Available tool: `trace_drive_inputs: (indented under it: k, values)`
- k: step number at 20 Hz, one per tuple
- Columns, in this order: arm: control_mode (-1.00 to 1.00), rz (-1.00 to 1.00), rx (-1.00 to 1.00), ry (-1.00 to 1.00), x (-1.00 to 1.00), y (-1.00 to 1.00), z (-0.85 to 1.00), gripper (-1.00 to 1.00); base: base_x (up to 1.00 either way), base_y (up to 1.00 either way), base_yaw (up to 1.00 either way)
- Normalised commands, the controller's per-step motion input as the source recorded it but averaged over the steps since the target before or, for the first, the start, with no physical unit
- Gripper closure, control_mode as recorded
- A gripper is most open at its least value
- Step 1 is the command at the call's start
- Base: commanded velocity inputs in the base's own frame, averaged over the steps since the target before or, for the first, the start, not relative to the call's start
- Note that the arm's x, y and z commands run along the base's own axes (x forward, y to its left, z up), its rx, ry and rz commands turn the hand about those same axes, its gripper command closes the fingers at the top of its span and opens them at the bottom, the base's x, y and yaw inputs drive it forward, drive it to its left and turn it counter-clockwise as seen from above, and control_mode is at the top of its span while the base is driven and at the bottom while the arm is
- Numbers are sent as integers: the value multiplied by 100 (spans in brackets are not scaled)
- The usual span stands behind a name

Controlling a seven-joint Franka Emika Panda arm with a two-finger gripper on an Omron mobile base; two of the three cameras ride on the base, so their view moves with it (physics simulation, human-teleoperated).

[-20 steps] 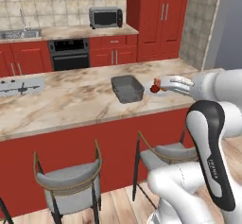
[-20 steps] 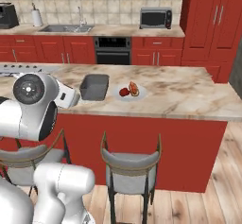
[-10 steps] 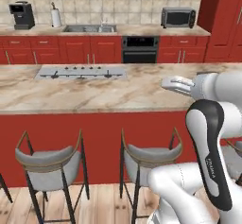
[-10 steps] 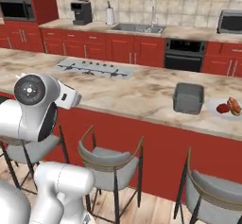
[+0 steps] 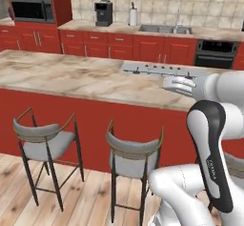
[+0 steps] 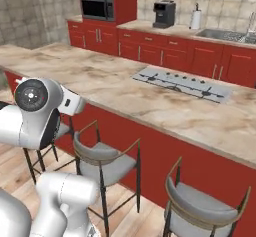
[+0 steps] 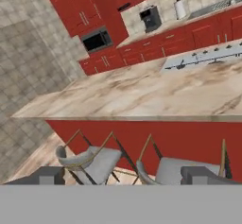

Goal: Retrieve the tupperware and aluminum foil from the cabinet and place them on the dining counter near the plate with bell pepper and hot dog to prepare for storing leftovers.

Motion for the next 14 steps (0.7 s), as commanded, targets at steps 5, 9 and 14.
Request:
trace_drive_inputs:
  k: [5, 9, 14]
  values:
    - [100, 0, 0, 0, 0, 0, 0, -100, 21, 100, 36]
    - [100, 0, 0, 0, 0, 0, 0, -100, 37, 100, 32]
    - [100, 0, 0, 0, 0, 0, 0, -100, 63, 100, 24]
